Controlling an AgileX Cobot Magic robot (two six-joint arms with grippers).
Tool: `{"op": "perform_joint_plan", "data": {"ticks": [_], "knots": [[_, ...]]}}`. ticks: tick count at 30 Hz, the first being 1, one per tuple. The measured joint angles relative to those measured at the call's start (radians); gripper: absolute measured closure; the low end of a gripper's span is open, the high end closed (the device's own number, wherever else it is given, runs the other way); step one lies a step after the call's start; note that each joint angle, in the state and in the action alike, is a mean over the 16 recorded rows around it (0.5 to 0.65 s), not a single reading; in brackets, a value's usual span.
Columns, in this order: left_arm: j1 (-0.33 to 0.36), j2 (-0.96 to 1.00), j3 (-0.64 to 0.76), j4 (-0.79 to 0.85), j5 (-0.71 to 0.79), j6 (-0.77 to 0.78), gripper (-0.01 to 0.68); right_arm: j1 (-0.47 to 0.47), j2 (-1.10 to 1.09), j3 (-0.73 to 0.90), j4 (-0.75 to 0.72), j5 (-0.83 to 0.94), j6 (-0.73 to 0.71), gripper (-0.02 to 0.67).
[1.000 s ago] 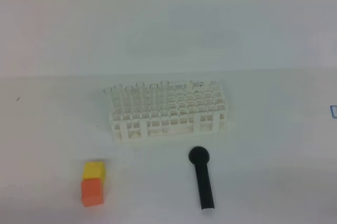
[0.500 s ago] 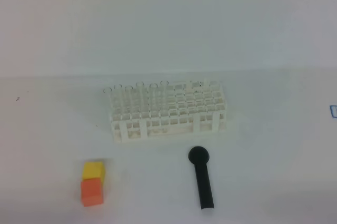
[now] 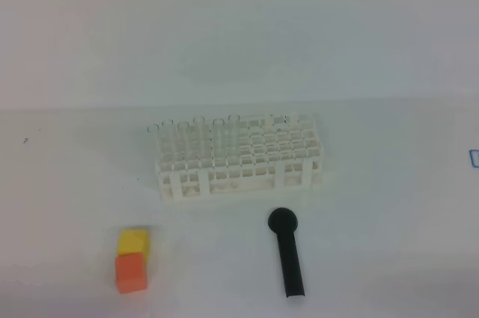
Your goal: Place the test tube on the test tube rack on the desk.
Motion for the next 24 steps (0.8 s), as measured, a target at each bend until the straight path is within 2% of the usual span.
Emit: {"op": "perform_joint_plan", "data": {"ticks": [24], "knots": [[0.0, 0.0, 0.0, 0.0, 0.002, 0.0, 0.673, 0.0, 0.0, -0.001, 0.0, 0.0, 0.0, 0.65]]}}
